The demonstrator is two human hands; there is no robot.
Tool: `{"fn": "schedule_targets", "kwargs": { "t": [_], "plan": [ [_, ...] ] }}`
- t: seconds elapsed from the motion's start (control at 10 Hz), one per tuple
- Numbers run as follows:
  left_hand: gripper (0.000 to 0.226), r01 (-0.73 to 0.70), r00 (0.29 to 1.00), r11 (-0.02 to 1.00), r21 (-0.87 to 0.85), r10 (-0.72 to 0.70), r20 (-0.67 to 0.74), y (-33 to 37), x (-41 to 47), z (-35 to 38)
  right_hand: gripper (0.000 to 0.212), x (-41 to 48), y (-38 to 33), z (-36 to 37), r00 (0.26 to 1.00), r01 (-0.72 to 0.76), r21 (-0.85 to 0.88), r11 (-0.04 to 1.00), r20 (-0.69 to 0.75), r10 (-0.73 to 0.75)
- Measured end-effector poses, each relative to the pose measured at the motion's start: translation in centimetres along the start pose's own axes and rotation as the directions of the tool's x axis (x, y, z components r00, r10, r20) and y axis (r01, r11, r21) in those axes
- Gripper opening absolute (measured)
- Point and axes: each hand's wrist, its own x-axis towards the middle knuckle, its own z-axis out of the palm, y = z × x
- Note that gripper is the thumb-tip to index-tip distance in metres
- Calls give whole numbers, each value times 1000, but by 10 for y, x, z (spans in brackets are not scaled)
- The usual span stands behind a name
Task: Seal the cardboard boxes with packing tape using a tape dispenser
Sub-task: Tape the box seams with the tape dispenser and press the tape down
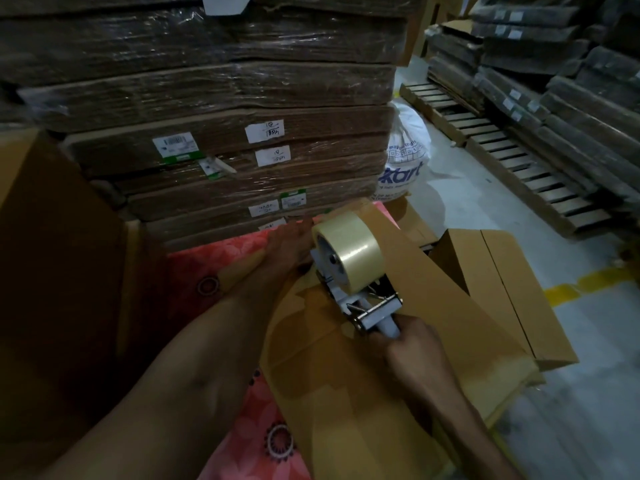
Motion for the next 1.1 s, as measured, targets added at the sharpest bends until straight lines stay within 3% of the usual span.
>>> {"fn": "schedule_targets", "kwargs": {
  "t": [0.1,0.2,0.3,0.4,0.6,0.8,0.9,1.0,1.1],
  "plan": [
    [60,-102,991,913,396,126,-36,23,-11,-9,20,-17,23,-12,994,-102,-1,995,35,102],
    [81,-22,995,902,432,62,-79,43,-24,-15,19,-31,39,-22,987,-155,-9,988,48,156],
    [64,40,991,860,508,31,-130,54,-34,-12,19,-35,40,-22,986,-162,10,987,49,162],
    [79,156,977,900,407,-81,-195,75,-53,1,22,-35,42,-19,985,-169,34,985,28,168],
    [110,70,992,816,574,6,-129,65,-78,26,19,-31,37,-15,993,-115,-17,993,36,115],
    [110,48,999,789,612,-33,-35,63,-46,-4,24,-2,4,-8,1000,-14,-74,997,3,14],
    [112,50,998,740,671,-11,-62,53,-31,-6,24,9,-4,-10,1000,29,-110,994,4,-29],
    [115,72,996,732,678,-23,-81,48,-29,-1,26,6,2,-17,999,28,-170,985,41,-21],
    [99,101,993,806,584,-49,-104,54,-26,0,25,-15,18,-27,997,-62,-116,991,48,68]
  ]
}}
